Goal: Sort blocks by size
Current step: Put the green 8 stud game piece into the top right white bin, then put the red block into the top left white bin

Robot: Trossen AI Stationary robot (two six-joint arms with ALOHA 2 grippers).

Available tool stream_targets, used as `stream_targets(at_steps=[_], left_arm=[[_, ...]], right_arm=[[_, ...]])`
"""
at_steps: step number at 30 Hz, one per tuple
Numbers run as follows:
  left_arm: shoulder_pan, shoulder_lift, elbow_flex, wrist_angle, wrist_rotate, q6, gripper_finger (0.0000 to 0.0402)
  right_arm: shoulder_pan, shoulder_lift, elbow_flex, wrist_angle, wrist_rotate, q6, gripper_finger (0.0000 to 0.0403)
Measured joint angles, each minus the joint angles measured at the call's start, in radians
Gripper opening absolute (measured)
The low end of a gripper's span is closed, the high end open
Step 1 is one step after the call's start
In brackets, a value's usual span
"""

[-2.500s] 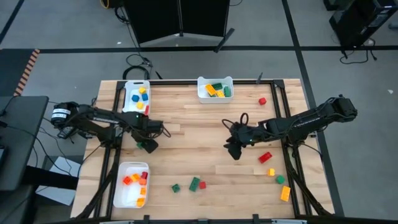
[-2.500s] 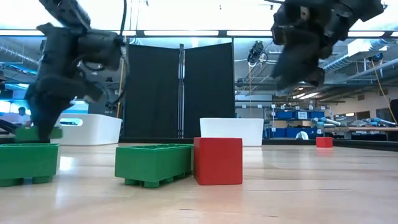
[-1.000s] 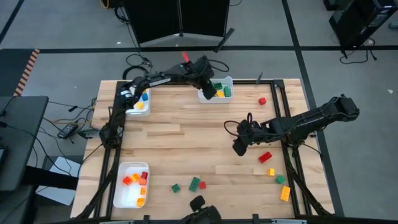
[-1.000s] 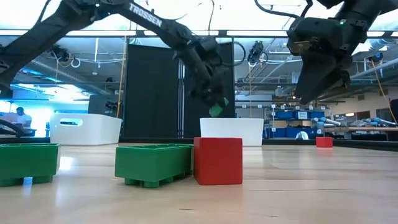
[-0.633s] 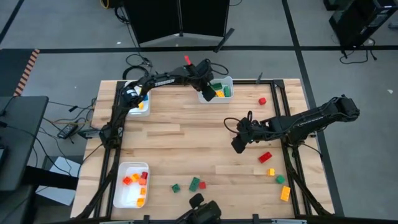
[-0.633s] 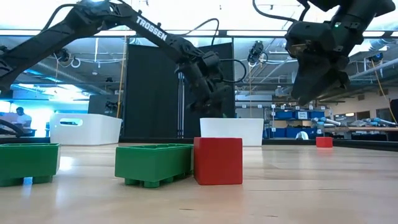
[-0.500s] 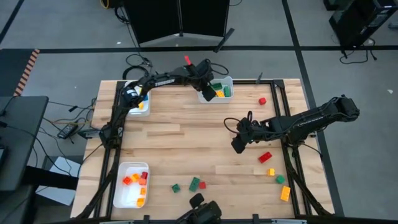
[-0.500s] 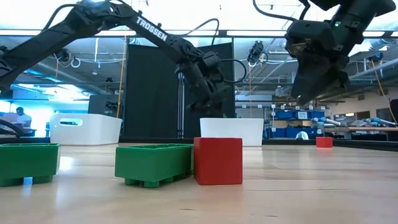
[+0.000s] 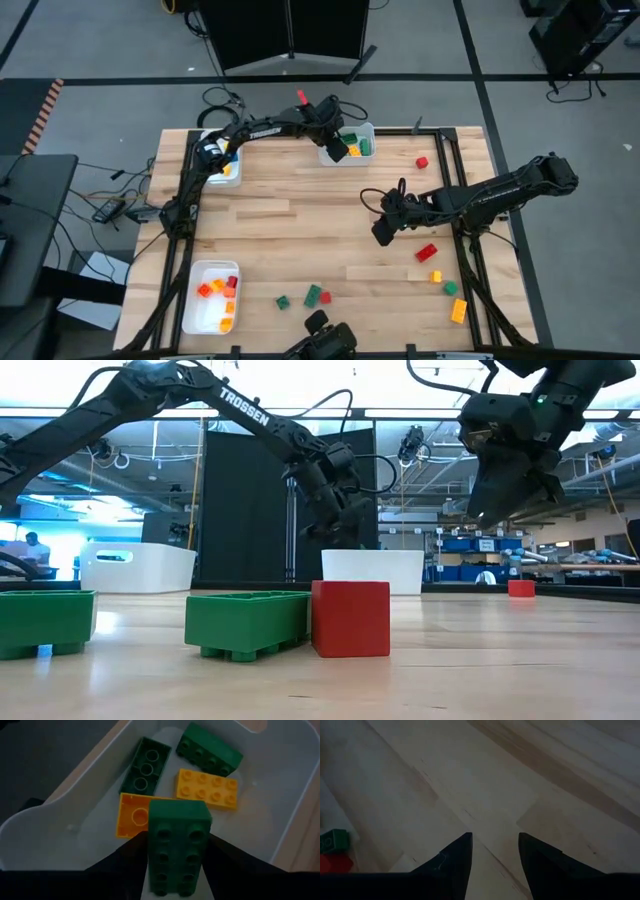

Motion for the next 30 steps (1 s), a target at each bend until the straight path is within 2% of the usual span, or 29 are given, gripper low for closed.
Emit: stream_targets(at_steps=[13,19,27,30], left_arm=[[0.000,-0.003,0.000,-0.011,0.001,-0.008,0.0274],[-0.001,-0.016,0.045,-0.059,0.007,-0.003,0.0278],[-0.055,-0.053,0.215,-0.311,0.010,0.088,0.0278],[-0.099,-0.078,0.233,-0.374,0.014,0.139,0.0278]], right_arm=[[0.000,0.000,0.000,0.003,0.000,0.000,0.0172],[0.000,0.000,0.000,0.012,0.000,0.000,0.0172],[0.000,0.000,0.000,0.061,0.000,-0.005,0.0172],[0.000,0.000,0.000,0.086,0.000,-0.029,0.0172]])
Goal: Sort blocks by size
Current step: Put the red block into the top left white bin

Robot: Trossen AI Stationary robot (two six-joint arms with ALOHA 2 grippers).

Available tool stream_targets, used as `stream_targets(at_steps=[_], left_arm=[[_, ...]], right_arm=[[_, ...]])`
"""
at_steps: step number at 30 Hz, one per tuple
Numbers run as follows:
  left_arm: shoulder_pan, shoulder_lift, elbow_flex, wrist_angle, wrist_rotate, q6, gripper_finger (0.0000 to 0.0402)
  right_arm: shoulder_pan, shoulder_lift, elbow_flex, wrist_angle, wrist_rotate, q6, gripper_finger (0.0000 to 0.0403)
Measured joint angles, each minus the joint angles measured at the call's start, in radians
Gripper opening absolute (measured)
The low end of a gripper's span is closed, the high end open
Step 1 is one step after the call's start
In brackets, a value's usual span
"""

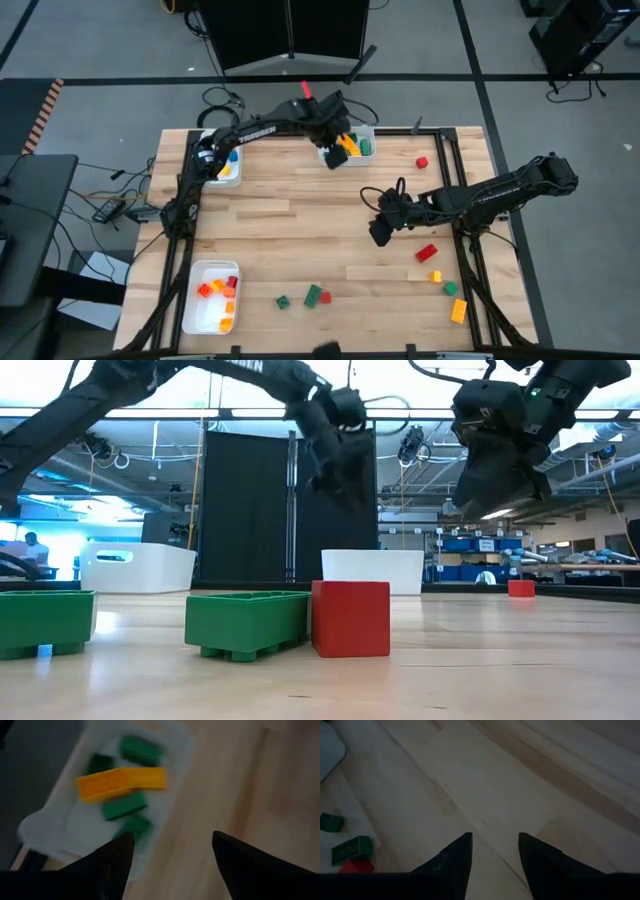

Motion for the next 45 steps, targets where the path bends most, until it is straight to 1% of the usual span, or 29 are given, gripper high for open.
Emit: stream_targets(at_steps=[2,4,6,8,11,14,19,21,24,27,29,33,37,41,45], left_arm=[[-0.039,-0.023,-0.020,-0.003,0.007,0.041,0.0278],[-0.082,-0.054,-0.064,0.028,0.025,0.050,0.0278],[-0.119,-0.096,-0.132,0.084,0.035,0.050,0.0278],[-0.151,-0.154,-0.226,0.154,0.034,0.046,0.0278],[-0.185,-0.277,-0.410,0.305,0.021,-0.007,0.0278],[-0.214,-0.417,-0.634,0.475,0.010,-0.053,0.0278],[-0.281,-0.650,-0.986,0.730,0.001,-0.118,0.0278],[-0.314,-0.731,-1.098,0.818,0.000,-0.159,0.0278],[-0.363,-0.830,-1.228,0.897,0.000,-0.206,0.0278],[-0.408,-0.909,-1.310,0.914,0.000,-0.217,0.0278],[-0.429,-0.947,-1.352,0.894,0.000,-0.195,0.0278],[-0.443,-0.972,-1.409,0.864,0.001,-0.165,0.0278],[-0.443,-0.973,-1.423,0.873,0.001,-0.287,0.0278],[-0.456,-0.980,-1.456,0.922,-0.018,-0.286,0.0278],[-0.467,-1.003,-1.535,1.046,-0.027,-0.313,0.0278]], right_arm=[[0.000,0.000,0.000,0.013,0.000,-0.013,0.0172],[0.000,0.000,0.000,0.038,0.000,-0.025,0.0172],[0.000,0.000,0.000,0.059,0.000,-0.033,0.0172],[0.000,0.000,0.000,0.078,-0.002,-0.032,0.0172],[0.000,0.000,0.000,0.091,-0.003,-0.032,0.0176],[0.000,0.000,0.000,0.087,0.002,-0.032,0.0189],[-0.005,0.000,0.000,0.064,0.027,-0.038,0.0236],[-0.010,0.000,0.000,0.057,0.027,-0.047,0.0257],[-0.015,0.000,0.000,0.064,0.026,-0.077,0.0284],[-0.015,0.000,0.000,0.063,0.023,-0.087,0.0303],[-0.018,0.000,0.000,0.067,0.024,-0.118,0.0311],[-0.052,0.000,0.000,0.088,0.034,-0.165,0.0315],[-0.118,0.000,0.002,0.083,0.035,-0.149,0.0306],[-0.215,-0.001,0.034,0.032,0.038,-0.148,0.0289],[-0.323,-0.001,0.084,-0.040,0.038,-0.250,0.0268]])
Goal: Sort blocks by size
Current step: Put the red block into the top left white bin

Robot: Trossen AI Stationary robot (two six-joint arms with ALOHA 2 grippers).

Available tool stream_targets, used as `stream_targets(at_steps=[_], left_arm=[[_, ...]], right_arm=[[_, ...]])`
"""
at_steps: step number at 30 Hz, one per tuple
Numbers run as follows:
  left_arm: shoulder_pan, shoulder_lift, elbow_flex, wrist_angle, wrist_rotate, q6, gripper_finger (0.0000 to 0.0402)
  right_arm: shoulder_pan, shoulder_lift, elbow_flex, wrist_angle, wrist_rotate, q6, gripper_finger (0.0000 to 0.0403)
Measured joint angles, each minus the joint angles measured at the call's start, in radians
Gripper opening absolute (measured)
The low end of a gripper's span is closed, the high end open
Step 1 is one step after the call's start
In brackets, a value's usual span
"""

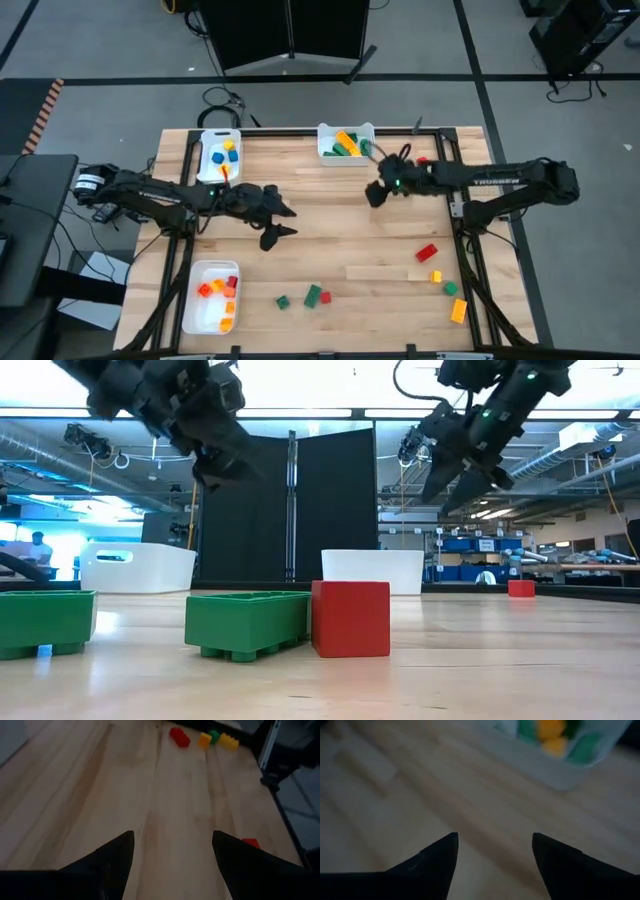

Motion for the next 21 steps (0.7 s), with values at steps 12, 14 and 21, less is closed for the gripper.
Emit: stream_targets(at_steps=[12,14,21], left_arm=[[-0.002,-0.033,-0.214,0.450,0.092,-0.060,0.0278],[-0.002,-0.033,-0.214,0.456,0.092,-0.060,0.0278],[-0.002,-0.033,-0.215,0.469,0.092,-0.060,0.0278]], right_arm=[[-0.485,0.011,0.109,-0.304,-0.152,-0.113,0.0236],[-0.567,0.033,0.109,-0.332,-0.184,-0.154,0.0237],[-0.751,0.148,0.109,-0.371,-0.196,-0.302,0.0245]])
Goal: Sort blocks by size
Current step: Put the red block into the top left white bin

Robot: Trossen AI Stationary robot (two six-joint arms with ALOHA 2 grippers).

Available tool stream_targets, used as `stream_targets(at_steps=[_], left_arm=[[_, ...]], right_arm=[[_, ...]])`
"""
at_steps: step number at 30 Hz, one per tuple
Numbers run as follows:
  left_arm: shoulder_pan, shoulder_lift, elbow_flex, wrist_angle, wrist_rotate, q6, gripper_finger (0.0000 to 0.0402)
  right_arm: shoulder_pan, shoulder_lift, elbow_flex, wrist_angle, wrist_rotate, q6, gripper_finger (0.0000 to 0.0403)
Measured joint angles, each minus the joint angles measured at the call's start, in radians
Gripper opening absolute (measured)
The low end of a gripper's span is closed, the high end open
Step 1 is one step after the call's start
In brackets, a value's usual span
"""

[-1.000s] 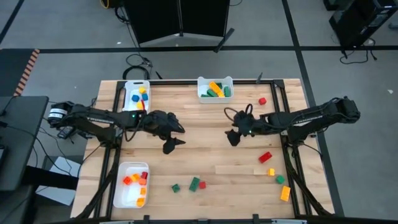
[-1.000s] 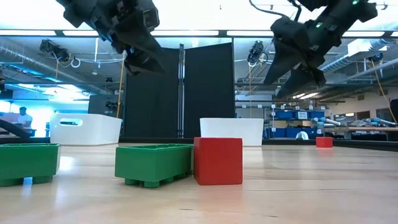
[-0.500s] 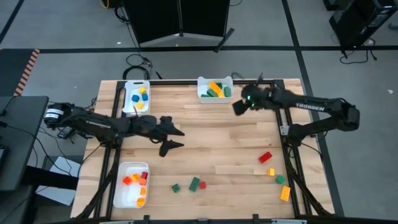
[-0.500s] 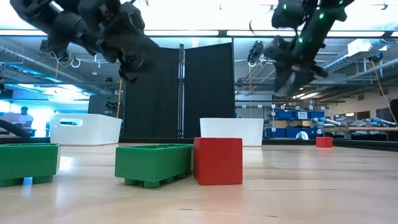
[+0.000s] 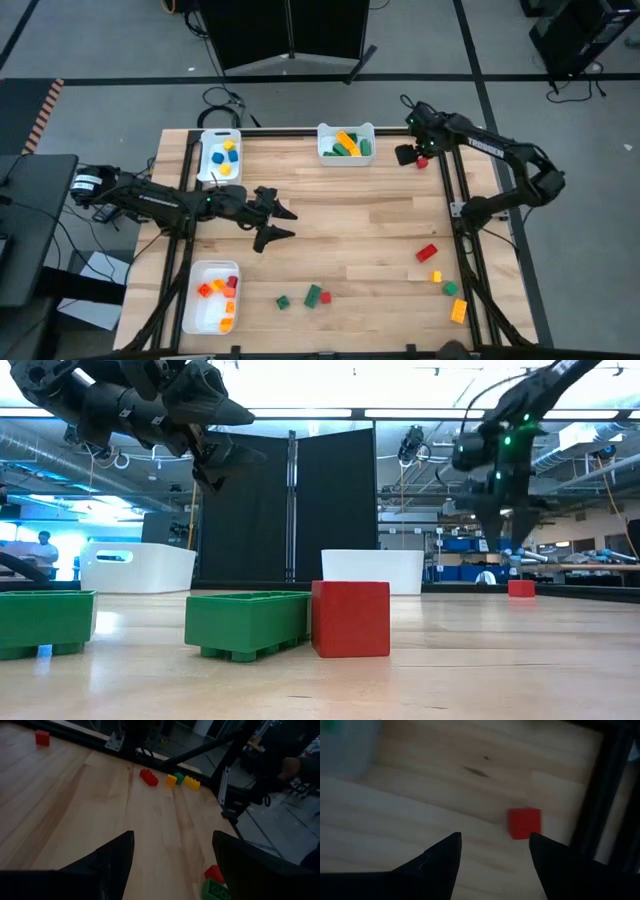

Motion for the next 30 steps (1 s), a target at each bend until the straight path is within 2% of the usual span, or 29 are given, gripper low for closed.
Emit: stream_targets(at_steps=[6,23,30], left_arm=[[0.000,0.000,0.000,0.007,0.005,-0.004,0.0278],[0.000,0.000,0.000,0.054,0.010,-0.005,0.0278],[0.000,0.000,0.000,0.060,0.027,-0.005,0.0278]], right_arm=[[-0.076,0.127,0.002,-0.005,0.000,-0.068,0.0248],[-0.075,0.412,0.154,-0.140,0.137,0.072,0.0239],[-0.074,0.460,0.167,-0.150,0.159,0.075,0.0226]])
